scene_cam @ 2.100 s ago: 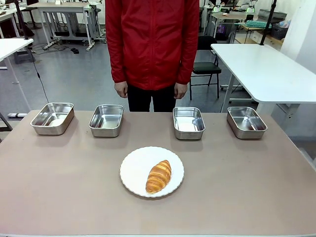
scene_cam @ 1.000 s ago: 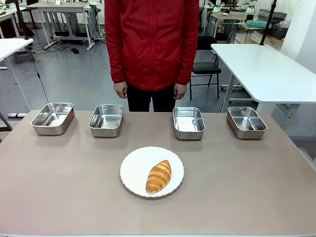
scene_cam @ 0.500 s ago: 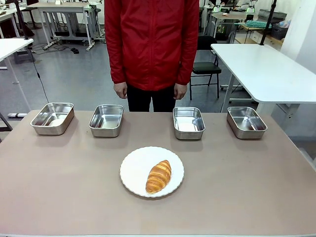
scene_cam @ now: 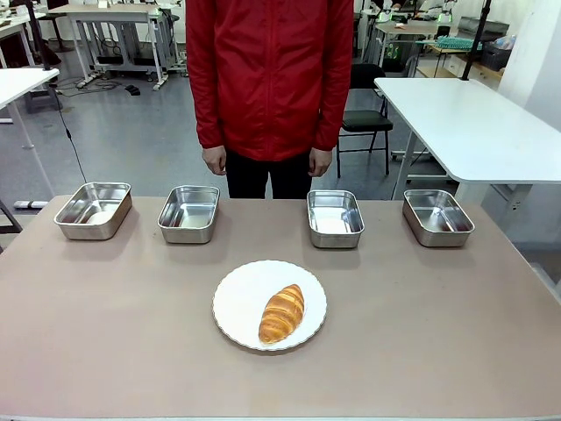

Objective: Place the bread in the container.
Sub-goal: Place the Butter Roll into the Airtight Container indicated by the human.

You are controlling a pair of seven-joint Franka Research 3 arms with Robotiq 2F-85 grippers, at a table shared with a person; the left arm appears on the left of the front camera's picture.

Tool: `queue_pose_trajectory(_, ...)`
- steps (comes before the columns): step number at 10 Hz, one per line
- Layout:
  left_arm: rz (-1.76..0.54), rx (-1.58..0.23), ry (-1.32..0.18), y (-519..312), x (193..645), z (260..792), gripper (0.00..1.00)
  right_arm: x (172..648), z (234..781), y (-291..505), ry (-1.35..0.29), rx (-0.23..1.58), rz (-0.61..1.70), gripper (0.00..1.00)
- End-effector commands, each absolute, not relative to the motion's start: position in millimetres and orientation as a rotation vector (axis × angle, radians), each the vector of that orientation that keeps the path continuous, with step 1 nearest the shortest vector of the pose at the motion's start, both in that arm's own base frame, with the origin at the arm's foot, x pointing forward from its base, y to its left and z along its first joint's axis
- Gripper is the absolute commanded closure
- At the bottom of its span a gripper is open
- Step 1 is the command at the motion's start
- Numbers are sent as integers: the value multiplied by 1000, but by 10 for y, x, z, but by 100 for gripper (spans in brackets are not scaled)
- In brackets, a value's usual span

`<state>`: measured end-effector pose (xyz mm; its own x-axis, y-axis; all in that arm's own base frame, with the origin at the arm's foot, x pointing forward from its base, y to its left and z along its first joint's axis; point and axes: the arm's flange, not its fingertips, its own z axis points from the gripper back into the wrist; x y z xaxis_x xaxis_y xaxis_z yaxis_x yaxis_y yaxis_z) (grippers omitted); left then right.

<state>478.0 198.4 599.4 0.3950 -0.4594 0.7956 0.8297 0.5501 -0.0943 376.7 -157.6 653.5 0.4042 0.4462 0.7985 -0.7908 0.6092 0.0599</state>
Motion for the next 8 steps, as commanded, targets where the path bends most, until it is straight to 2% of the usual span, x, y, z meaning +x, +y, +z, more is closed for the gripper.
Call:
queue_pose_trajectory(1,-887,-536,-806,1984,4767,6000,0,3774,6546,-1573,-848,483,831,0)
queue_pose_trajectory(8,-887,-536,-806,1984,4767,6000,0,3774,6546,-1573,-848,483,831,0)
